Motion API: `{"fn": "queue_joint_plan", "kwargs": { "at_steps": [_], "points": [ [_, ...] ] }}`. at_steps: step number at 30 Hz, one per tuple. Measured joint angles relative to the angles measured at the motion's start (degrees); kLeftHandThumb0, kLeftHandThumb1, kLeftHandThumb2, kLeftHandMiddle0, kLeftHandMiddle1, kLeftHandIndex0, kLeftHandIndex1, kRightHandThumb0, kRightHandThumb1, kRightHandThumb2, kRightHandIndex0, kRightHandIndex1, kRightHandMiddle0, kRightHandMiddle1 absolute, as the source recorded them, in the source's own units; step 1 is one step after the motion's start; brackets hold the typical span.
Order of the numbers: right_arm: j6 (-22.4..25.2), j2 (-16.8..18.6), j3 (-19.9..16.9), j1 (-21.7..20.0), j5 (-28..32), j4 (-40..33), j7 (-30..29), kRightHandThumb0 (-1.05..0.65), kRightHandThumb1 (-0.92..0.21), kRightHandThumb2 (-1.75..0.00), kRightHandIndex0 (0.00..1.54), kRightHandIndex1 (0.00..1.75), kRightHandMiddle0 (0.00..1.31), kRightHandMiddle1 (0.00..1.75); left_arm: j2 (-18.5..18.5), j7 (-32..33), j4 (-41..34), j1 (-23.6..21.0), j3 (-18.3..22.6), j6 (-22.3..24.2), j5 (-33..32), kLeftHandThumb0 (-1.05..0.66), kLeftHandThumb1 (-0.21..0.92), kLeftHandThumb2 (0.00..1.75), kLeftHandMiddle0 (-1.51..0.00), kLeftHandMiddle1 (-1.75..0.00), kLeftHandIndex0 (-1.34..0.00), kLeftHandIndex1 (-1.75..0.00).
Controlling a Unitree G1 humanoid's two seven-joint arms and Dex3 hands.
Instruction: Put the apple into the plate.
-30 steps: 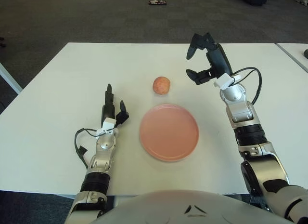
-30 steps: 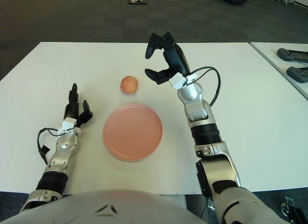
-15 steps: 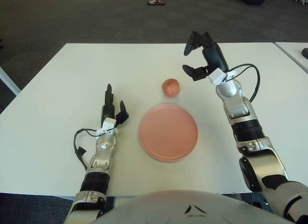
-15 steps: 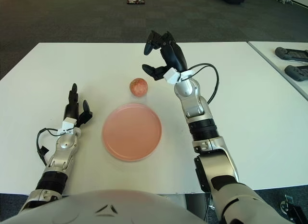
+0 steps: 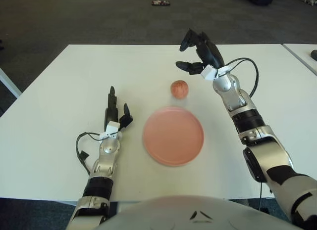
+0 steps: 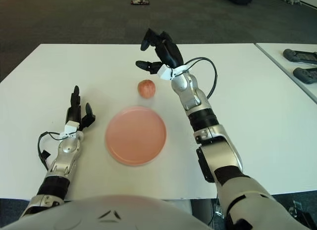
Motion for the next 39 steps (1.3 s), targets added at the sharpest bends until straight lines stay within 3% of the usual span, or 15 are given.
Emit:
{"fn": "queue_joint_plan", "kwargs": {
  "at_steps": [7, 14, 22, 39],
  "points": [
    [-2.28, -0.1, 2.92, -3.45, -0.19, 10.97, 2.89, -0.67, -0.9, -0.34, 0.07, 0.38, 0.0, 0.47, 0.01, 0.63, -0.01, 0.01, 0.03, -0.17, 0.48, -0.91, 0.92, 1.0, 0.0, 0.0, 0.0, 0.0],
    [-4.27, -0.98, 5.3, -7.72, -2.03, 17.15, 3.38, -0.75, -0.92, -0.33, 0.02, 0.21, 0.0, 0.26, -0.21, 0.84, 0.0, 0.03, -0.06, -0.17, 0.52, -0.9, 0.92, 1.0, 0.0, 0.0, 0.0, 0.0],
    [-5.38, -1.53, 8.09, -10.89, -4.75, 22.2, 1.12, -0.78, -0.92, -0.33, 0.02, 0.11, 0.0, 0.2, -0.67, 1.23, 0.01, 0.03, -0.14, -0.26, 0.74, -0.89, 0.92, 1.0, -0.01, 0.0, 0.0, 0.0],
    [-5.86, -1.29, 10.45, -11.49, -6.12, 27.38, -1.31, -0.79, -0.92, -0.32, 0.08, 0.08, 0.0, 0.29, -1.14, 1.26, -0.02, 0.03, -0.01, -0.33, 0.73, -0.9, 0.92, 1.0, 0.0, 0.0, 0.0, 0.0]
  ]
}}
